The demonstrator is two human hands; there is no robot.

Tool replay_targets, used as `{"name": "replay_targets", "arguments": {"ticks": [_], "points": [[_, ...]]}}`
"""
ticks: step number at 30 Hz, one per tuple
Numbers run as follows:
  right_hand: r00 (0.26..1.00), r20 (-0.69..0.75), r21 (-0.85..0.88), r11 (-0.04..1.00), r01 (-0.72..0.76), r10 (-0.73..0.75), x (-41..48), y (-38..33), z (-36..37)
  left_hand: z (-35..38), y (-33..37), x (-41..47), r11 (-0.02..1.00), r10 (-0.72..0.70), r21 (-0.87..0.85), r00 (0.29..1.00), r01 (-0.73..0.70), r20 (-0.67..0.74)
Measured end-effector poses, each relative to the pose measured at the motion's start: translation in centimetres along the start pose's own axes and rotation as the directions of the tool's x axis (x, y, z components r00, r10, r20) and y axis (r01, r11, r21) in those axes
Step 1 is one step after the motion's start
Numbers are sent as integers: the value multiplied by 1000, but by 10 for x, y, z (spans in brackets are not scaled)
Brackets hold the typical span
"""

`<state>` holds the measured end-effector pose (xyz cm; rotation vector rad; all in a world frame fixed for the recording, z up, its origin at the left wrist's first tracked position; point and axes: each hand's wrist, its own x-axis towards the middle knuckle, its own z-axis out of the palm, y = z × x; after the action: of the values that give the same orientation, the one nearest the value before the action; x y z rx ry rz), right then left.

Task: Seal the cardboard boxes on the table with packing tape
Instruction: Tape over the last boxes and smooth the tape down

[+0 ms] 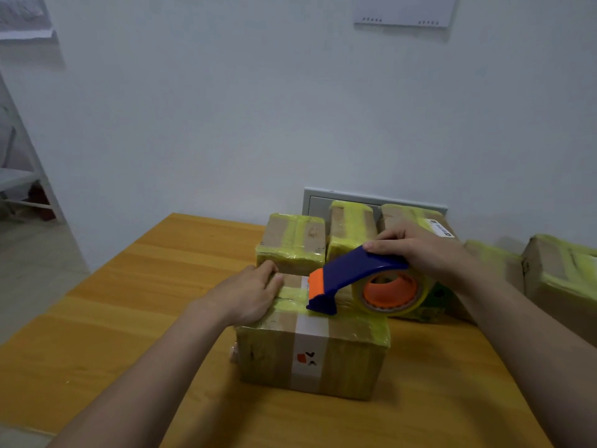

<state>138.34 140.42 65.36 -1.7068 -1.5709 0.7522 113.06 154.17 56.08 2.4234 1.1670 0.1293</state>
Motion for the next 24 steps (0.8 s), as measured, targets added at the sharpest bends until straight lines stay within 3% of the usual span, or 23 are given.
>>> {"name": "replay_targets", "arguments": {"ticks": [3, 5, 8, 11, 17, 24], "points": [[1000, 1, -64, 998, 10, -10, 3, -3, 5, -9, 8, -1, 976, -5, 219, 998, 19, -67], [1000, 3, -70, 998, -8, 8, 4, -7, 6, -10, 21, 0, 962, 33, 273, 988, 10, -153], [998, 46, -35, 998, -42, 44, 3, -9, 5, 5, 37, 5, 980, 45, 197, 987, -14, -155], [995, 65, 15, 997, -82, 81, 1, -7, 5, 20, 36, 10, 965, 9, 260, 993, 22, -119], [1000, -2, 11, 1000, -12, 12, -8, -6, 7, 16, 31, 14, 963, 1, 267, 996, 23, -87], [996, -87, -74, 996, -40, 34, -29, 5, -17, 16, 33, 13, 959, -4, 282, 996, 30, -94]]}}
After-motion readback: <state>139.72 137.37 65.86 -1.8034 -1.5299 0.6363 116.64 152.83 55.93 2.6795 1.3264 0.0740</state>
